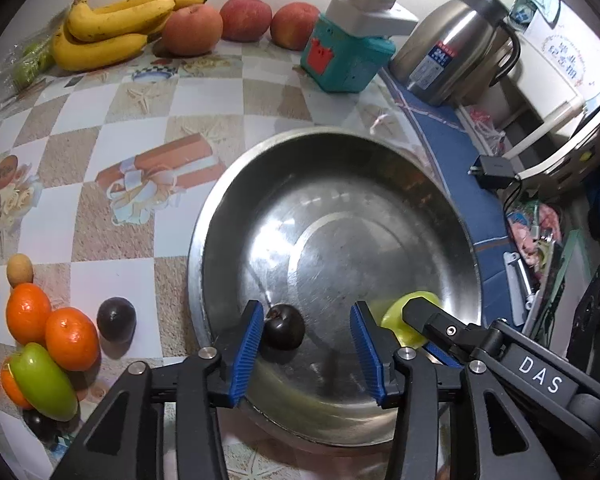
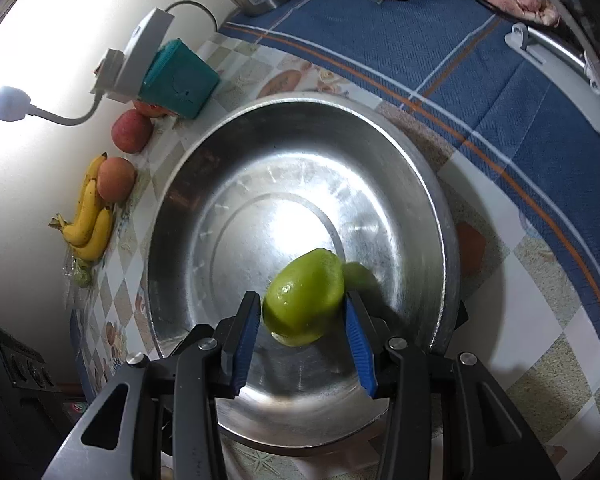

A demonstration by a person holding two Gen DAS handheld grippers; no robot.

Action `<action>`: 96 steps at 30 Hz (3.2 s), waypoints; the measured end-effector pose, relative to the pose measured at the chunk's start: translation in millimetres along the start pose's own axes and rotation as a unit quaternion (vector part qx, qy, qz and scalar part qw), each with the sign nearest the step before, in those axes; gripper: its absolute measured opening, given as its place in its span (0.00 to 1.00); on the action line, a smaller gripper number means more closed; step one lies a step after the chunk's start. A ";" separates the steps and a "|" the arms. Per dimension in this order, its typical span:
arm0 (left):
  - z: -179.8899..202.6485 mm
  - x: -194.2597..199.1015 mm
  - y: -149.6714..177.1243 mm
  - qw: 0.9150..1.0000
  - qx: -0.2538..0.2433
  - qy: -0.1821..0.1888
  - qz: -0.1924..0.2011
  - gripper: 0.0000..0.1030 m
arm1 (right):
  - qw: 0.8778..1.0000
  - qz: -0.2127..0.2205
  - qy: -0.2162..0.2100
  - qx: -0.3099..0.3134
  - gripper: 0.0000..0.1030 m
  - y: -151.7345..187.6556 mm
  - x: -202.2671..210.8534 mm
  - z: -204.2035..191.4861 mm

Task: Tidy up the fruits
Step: 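Open the right tool to drop the green fruit while the left tool releases the cherry, then withdraw both tools from the tray back toward the fruit cluster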

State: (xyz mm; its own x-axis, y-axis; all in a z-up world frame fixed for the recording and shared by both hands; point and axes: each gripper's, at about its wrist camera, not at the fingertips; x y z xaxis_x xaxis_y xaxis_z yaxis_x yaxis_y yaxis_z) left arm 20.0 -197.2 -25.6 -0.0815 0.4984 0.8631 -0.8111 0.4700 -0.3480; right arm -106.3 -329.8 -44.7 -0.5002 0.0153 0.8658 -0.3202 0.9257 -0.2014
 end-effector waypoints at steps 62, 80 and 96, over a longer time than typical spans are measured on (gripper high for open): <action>-98.0 68.4 -7.4 0.965 0.048 -0.255 0.043 1.00 | 0.979 0.053 0.086 0.175 1.00 17.8 15.6 -49.6; -137.2 121.7 6.9 0.949 0.053 -0.304 0.069 1.00 | 0.975 0.042 0.043 0.213 1.00 43.1 22.0 -81.9; -195.0 158.3 36.6 0.947 0.184 -0.249 0.088 1.00 | 0.946 -0.022 -0.017 0.324 1.00 119.2 -1.1 -158.4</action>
State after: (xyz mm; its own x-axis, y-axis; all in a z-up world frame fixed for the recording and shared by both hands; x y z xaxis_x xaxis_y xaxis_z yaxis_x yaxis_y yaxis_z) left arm 90.3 41.0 26.9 -0.4222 0.0965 0.9013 -0.8993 0.0802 -0.4299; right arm -16.5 -159.7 2.9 -0.4971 -0.0405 0.8668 -0.7614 0.4995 -0.4133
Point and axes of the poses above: each gripper's, at about its wrist camera, not at the fingertips, and x roughly against the way its jaws point, z to its right, y to its underside, and after that the axes turned 1 degree about z, right-handed
